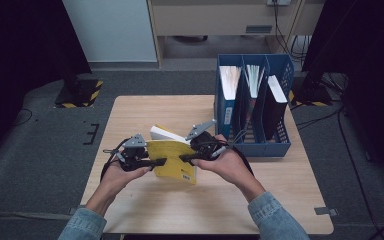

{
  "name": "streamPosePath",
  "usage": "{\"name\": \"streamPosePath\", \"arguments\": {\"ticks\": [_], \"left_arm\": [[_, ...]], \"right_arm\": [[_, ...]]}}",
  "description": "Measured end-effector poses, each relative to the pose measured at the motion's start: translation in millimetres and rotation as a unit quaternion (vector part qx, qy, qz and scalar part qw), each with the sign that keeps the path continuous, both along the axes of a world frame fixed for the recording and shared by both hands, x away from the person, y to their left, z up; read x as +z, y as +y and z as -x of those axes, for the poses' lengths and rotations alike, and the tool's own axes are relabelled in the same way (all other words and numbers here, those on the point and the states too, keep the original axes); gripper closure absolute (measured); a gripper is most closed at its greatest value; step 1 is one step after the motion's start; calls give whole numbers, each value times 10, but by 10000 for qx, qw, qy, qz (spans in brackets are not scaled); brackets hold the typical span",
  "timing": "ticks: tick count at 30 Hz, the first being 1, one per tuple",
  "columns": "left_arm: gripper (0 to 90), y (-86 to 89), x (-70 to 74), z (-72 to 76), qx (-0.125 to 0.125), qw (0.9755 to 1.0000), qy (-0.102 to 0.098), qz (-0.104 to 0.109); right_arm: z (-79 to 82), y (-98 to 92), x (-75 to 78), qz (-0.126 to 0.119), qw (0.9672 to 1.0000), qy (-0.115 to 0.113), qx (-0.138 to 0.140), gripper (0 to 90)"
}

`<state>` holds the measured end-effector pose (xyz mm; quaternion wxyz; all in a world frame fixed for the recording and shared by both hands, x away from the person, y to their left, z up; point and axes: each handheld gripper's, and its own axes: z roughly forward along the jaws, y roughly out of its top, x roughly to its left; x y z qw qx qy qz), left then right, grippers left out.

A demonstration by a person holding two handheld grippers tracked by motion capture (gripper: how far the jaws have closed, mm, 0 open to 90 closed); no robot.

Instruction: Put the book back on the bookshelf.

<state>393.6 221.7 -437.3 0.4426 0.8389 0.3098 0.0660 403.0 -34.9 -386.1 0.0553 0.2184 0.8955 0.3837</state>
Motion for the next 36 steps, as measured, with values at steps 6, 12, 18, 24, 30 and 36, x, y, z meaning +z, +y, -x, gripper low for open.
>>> {"name": "streamPosePath", "arguments": {"ticks": [6, 12, 18, 24, 30, 36], "left_arm": [[634, 7, -1, 5, 10, 10000, -1, 10], [629, 23, -8, 9, 38, 10000, -9, 41], [624, 22, -12, 10, 28, 10000, -5, 67], [623, 28, -17, 11, 30, 9999, 22, 104], [618, 33, -26, 13, 17, 9999, 41, 150], [617, 31, -27, 9, 27, 9998, 56, 172]], "right_arm": [[-5, 43, 30, 49, 9999, 55, 105, 606], [-14, 82, 66, 121, 9996, -12, 247, 598], [-14, 107, 81, 83, 9996, -63, 268, 574], [-8, 140, 104, -75, 9998, -48, 191, 574], [-38, 109, 82, -219, 9996, -48, 187, 634], [-48, 124, 76, -223, 9995, -77, 200, 632]]}}
